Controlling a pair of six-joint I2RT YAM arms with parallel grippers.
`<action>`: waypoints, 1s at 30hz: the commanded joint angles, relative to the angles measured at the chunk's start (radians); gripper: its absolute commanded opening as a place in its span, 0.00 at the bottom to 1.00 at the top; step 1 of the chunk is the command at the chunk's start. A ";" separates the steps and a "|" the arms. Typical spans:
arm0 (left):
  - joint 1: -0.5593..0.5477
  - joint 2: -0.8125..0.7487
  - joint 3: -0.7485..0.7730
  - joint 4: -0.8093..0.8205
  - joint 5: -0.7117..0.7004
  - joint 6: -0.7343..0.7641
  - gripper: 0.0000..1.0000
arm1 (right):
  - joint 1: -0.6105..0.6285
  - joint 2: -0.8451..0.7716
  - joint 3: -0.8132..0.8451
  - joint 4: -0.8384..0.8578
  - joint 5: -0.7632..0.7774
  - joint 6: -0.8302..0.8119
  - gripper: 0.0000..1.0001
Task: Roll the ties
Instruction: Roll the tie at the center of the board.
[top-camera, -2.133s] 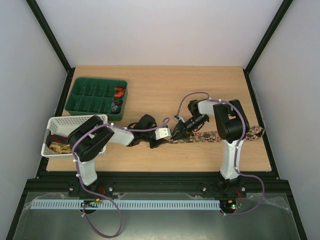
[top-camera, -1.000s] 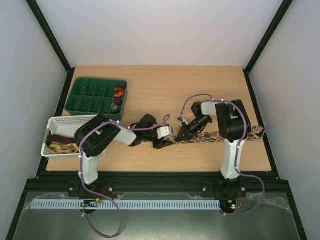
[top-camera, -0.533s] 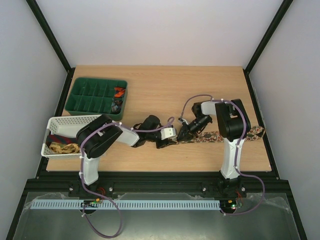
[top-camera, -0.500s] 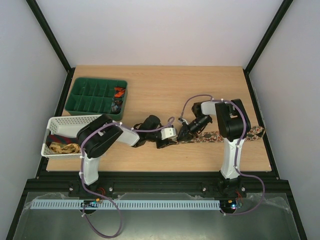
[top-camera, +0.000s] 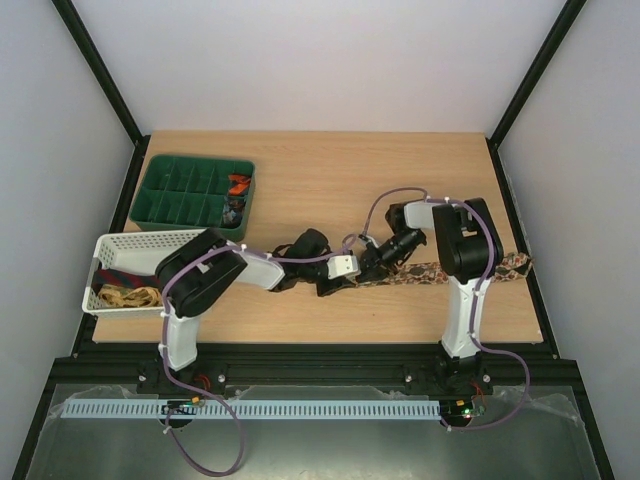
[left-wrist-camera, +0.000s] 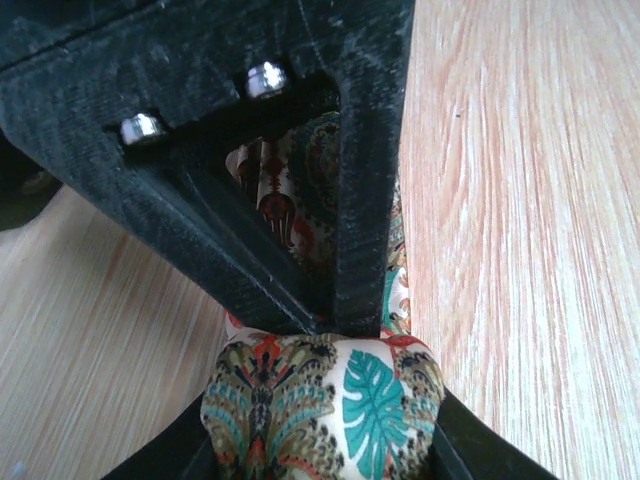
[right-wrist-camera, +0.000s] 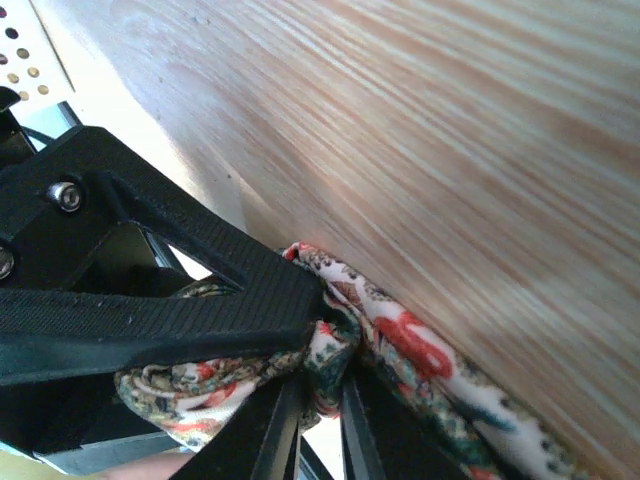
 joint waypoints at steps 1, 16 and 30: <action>0.002 -0.020 -0.050 -0.249 -0.147 0.005 0.28 | -0.001 -0.033 0.000 0.004 0.081 0.003 0.22; 0.005 0.033 0.023 -0.416 -0.193 -0.082 0.33 | 0.042 -0.107 -0.010 0.004 -0.151 0.056 0.44; 0.008 0.026 0.025 -0.415 -0.190 -0.082 0.37 | 0.027 -0.037 0.002 0.009 0.084 0.023 0.01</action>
